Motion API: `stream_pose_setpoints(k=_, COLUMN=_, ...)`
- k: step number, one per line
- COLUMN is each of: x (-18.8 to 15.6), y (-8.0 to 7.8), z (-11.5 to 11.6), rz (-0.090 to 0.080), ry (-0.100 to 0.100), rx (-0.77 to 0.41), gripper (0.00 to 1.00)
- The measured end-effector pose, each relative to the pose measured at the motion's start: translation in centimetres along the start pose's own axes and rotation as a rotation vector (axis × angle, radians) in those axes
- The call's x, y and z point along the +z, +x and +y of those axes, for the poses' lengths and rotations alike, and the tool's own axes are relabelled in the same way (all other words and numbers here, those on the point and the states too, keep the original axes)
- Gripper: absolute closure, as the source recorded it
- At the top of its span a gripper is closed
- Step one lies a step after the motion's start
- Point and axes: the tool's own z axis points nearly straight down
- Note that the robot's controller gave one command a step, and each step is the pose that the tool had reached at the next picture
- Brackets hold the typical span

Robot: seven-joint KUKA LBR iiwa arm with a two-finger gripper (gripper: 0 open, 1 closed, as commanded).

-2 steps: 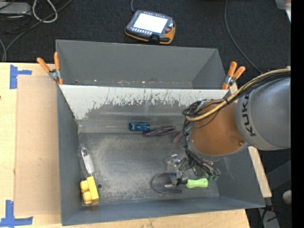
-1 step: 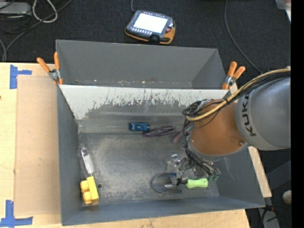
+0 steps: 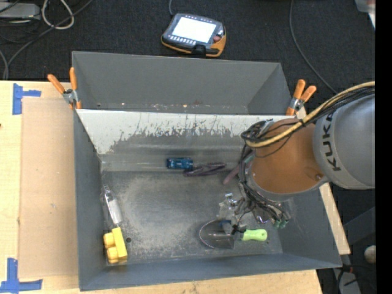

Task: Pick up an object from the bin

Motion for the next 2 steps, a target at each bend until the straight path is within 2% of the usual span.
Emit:
stream_pose_setpoints(k=1, x=2.8, y=0.3, z=-0.7, rz=0.006, ry=-0.002, rx=0.008, gripper=1.00)
stream_pose_setpoints(k=2, x=3.2, y=0.6, z=0.5, rz=0.002, ry=-0.002, rx=0.036, gripper=1.00)
